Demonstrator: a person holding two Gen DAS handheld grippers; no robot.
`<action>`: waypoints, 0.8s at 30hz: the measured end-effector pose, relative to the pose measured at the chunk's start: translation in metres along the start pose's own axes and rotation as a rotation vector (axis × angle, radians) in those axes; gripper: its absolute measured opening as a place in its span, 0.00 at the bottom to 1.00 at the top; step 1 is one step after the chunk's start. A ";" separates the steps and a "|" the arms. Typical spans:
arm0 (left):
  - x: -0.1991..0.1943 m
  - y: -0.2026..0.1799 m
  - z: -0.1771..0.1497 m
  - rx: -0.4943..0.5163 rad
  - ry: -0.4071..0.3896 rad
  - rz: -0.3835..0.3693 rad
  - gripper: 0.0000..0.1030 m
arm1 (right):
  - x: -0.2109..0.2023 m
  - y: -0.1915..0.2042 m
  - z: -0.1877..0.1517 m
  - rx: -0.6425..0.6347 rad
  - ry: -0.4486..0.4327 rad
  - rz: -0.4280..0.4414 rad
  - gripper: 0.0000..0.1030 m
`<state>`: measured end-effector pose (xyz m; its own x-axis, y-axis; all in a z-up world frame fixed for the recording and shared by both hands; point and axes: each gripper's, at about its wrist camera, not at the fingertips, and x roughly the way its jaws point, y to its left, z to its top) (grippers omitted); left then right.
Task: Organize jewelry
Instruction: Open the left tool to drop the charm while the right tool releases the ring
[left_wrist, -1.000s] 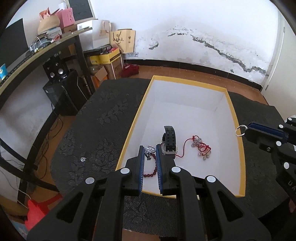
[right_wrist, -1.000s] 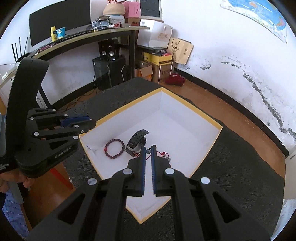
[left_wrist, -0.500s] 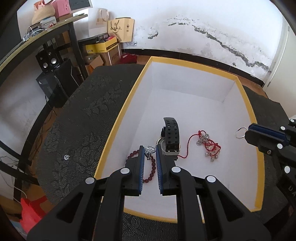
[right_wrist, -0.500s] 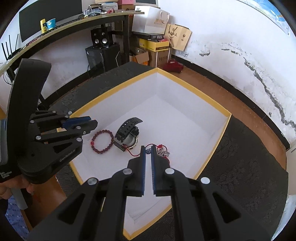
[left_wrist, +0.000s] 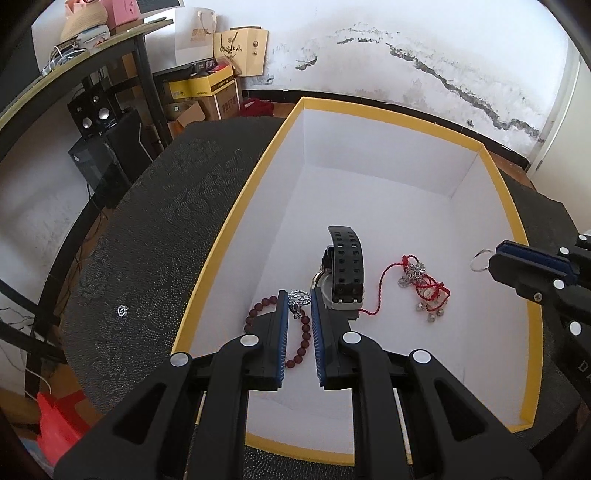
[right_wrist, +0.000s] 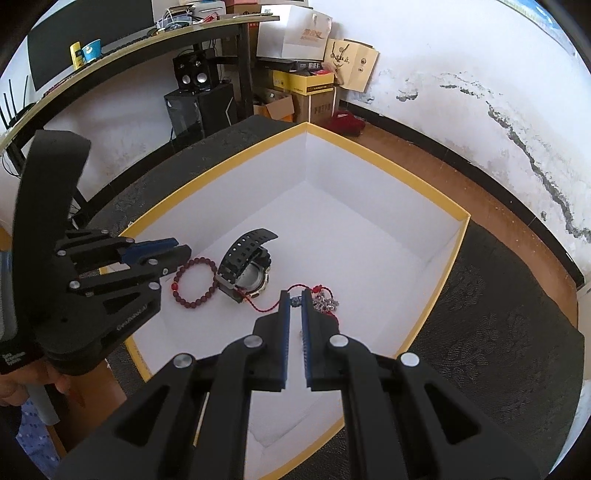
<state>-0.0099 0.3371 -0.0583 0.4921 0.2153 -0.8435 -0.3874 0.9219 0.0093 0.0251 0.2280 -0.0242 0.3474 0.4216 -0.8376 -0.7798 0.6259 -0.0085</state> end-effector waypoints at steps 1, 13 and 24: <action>0.000 -0.001 0.000 0.001 0.002 0.000 0.12 | 0.001 0.000 0.000 0.001 0.002 0.000 0.06; 0.003 -0.001 0.003 -0.017 0.017 0.008 0.25 | -0.005 -0.012 0.003 0.047 -0.020 -0.020 0.54; -0.020 -0.008 0.007 -0.059 -0.011 0.007 0.90 | -0.044 -0.029 0.001 0.099 -0.074 -0.033 0.78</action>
<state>-0.0119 0.3276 -0.0377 0.4974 0.2252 -0.8378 -0.4358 0.8999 -0.0168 0.0324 0.1921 0.0135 0.4120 0.4445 -0.7954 -0.7137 0.7001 0.0215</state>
